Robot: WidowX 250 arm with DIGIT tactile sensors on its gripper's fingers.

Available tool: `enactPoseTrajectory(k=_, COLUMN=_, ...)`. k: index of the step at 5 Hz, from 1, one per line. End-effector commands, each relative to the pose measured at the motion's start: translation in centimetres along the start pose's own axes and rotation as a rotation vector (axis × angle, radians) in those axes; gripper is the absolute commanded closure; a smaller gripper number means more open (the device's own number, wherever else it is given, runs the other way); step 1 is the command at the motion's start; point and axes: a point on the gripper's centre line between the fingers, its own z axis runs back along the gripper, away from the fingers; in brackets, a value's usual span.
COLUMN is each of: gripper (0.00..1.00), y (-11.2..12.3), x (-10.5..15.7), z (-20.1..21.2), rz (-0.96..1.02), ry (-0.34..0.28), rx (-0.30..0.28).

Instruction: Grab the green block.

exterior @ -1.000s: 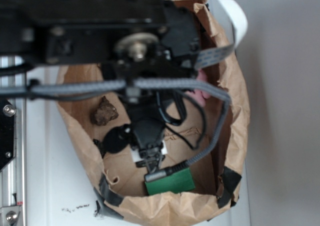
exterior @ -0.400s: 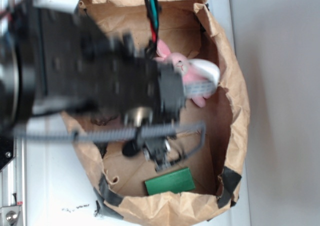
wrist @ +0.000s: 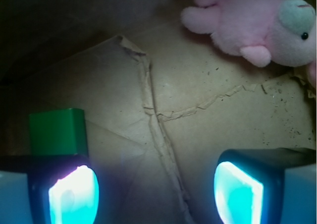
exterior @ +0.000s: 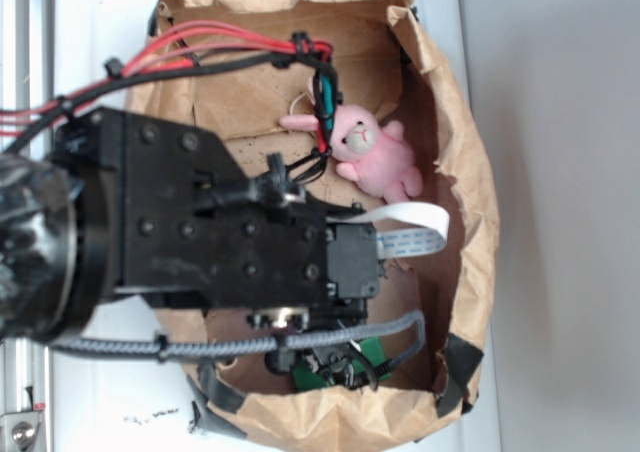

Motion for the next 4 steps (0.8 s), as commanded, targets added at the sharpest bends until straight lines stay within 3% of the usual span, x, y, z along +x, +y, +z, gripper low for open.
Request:
enactPoseTrajectory(k=1, gripper=0.00, y=-0.6, x=0.8, z=0.9, rz=-0.009, ry=-0.031, rx=-0.010)
enactPoseTrajectory(k=3, gripper=0.00, y=-0.6, x=0.8, z=0.9, rz=-0.009, ry=-0.031, rx=-0.010)
enactPoseTrajectory(k=4, gripper=0.00, y=-1.3, x=0.7, z=-1.3, rz=-0.040, ry=-0.060, rx=-0.027)
